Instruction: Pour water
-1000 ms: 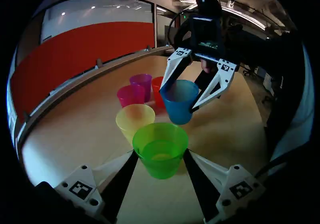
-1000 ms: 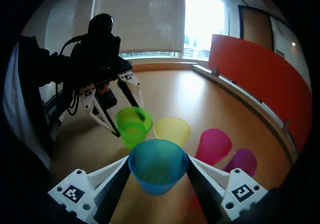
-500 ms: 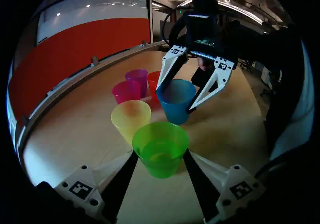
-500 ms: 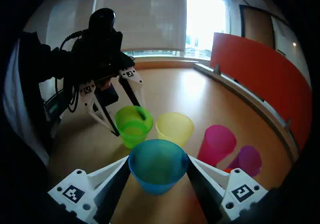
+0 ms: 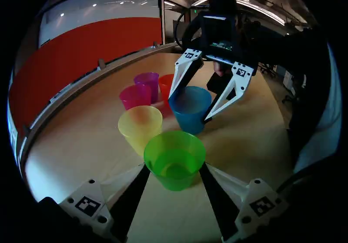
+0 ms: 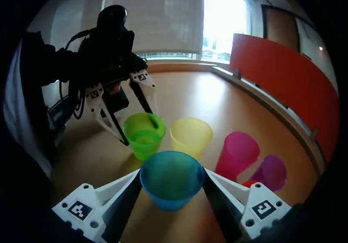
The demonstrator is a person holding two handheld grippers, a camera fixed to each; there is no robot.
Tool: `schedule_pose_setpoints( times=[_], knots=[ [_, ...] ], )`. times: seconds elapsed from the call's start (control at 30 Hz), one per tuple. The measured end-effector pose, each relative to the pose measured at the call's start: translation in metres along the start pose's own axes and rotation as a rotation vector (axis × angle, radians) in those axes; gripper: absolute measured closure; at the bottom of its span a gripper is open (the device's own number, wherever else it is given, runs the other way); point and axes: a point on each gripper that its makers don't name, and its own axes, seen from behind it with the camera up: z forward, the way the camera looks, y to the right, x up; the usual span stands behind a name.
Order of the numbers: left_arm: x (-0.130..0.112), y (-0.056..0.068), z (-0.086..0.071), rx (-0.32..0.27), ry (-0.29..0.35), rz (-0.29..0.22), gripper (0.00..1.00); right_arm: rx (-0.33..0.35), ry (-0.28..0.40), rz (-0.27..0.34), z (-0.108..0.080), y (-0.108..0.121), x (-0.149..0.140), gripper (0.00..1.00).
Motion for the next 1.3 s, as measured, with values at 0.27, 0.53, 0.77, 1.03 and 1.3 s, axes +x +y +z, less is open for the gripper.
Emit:
schedule_pose_setpoints(
  times=[0.27,0.53,0.77,1.03,1.3],
  knots=[
    [-0.003,0.0,0.0,-0.001,-0.014,0.007,0.18,0.0,-0.008,0.003,0.002,0.0,-0.006,0.07],
    [-0.003,0.0,0.001,0.002,-0.014,0.008,0.18,0.0,-0.013,0.004,0.004,-0.001,-0.008,0.07],
    [-0.003,-0.001,0.002,0.005,-0.014,0.009,0.17,-0.004,-0.013,0.02,0.004,0.001,-0.01,0.05],
    [-0.003,-0.001,0.004,0.002,-0.016,-0.004,0.15,-0.006,-0.025,0.007,0.003,-0.001,-0.013,0.04],
    [-0.004,-0.003,0.004,0.003,-0.024,-0.013,0.13,-0.012,-0.033,0.004,-0.001,0.0,-0.016,0.0]
  ],
)
